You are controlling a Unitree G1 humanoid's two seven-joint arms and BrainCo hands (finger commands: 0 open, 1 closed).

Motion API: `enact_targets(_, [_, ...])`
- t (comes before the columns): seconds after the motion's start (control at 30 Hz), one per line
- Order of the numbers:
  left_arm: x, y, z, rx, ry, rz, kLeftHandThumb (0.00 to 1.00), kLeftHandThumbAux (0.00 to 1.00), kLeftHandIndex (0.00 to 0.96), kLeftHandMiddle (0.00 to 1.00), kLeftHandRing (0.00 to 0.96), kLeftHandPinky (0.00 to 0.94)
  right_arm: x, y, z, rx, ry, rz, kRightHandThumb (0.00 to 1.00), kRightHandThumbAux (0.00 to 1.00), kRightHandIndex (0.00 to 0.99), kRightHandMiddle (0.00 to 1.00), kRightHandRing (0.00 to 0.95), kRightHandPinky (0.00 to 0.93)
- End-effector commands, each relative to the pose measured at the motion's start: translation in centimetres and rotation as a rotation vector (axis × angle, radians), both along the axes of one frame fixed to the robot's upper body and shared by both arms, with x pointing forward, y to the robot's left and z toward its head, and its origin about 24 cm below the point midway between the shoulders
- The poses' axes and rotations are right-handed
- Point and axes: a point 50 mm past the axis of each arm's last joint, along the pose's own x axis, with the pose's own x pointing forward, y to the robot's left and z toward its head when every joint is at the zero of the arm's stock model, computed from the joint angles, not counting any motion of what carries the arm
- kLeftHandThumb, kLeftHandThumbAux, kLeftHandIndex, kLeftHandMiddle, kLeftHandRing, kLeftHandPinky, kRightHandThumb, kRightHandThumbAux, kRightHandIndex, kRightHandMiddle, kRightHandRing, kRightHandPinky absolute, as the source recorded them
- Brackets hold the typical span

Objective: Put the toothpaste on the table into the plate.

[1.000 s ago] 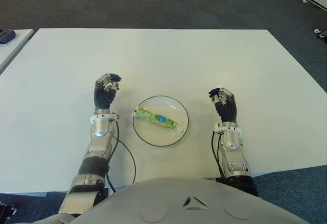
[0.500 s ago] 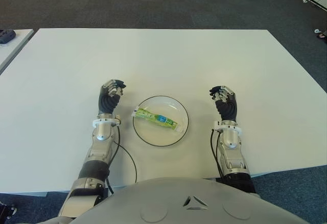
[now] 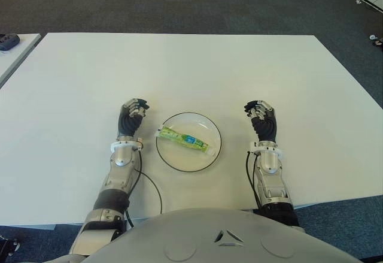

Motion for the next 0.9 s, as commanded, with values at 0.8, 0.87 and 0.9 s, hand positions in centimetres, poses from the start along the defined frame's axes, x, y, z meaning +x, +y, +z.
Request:
enact_targets(0.8, [-0.57, -0.26, -0.96, -0.011, 0.067, -0.018, 0.702, 0.721, 0.428, 0.517, 0.506, 0.493, 0.51, 0.39, -0.01, 0.002, 0.069, 0.065, 0.713, 0.732, 0.421, 0.467, 0.445, 0.439])
enact_targets(0.87, [-0.61, -0.25, -0.99, -0.015, 0.069, -0.015, 0.702, 0.721, 0.428, 0.515, 0.504, 0.495, 0.52, 0.41, -0.03, 0.002, 0.075, 0.069, 0.713, 0.732, 0.421, 0.465, 0.443, 0.439])
enact_targets(0.9, [-0.67, -0.18, -1.07, -0.019, 0.071, -0.012, 0.702, 0.721, 0.428, 0.514, 0.504, 0.497, 0.52, 0.44, -0.07, 0.002, 0.081, 0.073, 0.713, 0.733, 0.421, 0.463, 0.442, 0.437])
